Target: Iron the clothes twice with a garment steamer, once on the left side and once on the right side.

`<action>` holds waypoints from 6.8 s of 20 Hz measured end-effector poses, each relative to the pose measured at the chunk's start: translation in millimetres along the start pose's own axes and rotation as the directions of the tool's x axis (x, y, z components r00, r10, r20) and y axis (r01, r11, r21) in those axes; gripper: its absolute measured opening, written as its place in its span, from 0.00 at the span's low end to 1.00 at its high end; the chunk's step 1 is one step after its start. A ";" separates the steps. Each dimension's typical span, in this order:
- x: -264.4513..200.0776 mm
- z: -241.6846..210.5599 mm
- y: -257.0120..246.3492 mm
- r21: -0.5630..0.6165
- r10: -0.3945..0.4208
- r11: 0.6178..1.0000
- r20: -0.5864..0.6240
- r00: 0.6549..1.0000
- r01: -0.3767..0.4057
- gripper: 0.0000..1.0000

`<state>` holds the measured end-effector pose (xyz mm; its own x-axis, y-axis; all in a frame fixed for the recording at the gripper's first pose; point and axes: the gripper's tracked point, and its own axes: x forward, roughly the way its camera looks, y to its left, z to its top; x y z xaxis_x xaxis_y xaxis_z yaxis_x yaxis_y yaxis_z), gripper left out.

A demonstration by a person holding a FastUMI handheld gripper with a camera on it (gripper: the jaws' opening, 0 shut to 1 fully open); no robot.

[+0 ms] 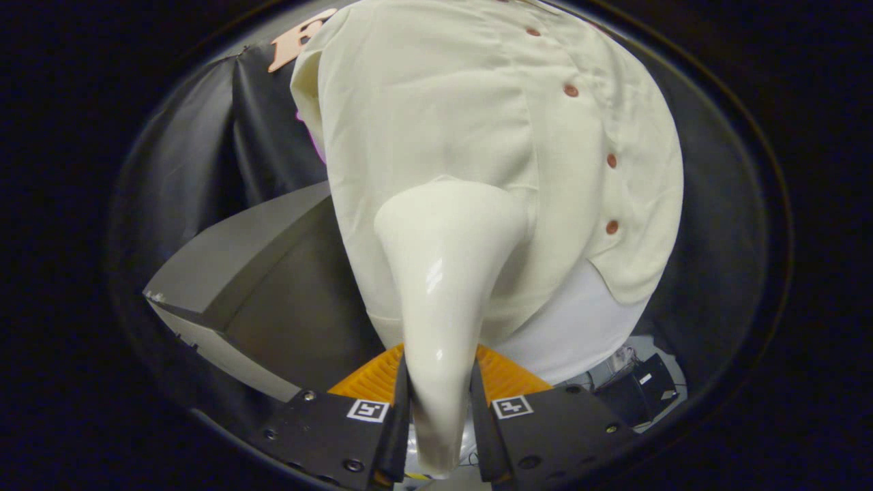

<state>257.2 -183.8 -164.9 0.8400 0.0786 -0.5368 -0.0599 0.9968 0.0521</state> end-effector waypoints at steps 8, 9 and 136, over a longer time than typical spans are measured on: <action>14.0 -45.0 8.3 0.012 -0.002 1.000 -0.071 0.997 0.002 0.41; 16.3 -48.6 9.8 0.008 -0.002 1.000 -0.079 0.997 0.003 0.41; -194.1 -40.6 19.4 0.141 -0.311 0.945 0.125 0.942 0.294 0.42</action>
<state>71.1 -179.2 -93.9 0.8776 -0.2376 -0.4163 0.2660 0.9639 0.0106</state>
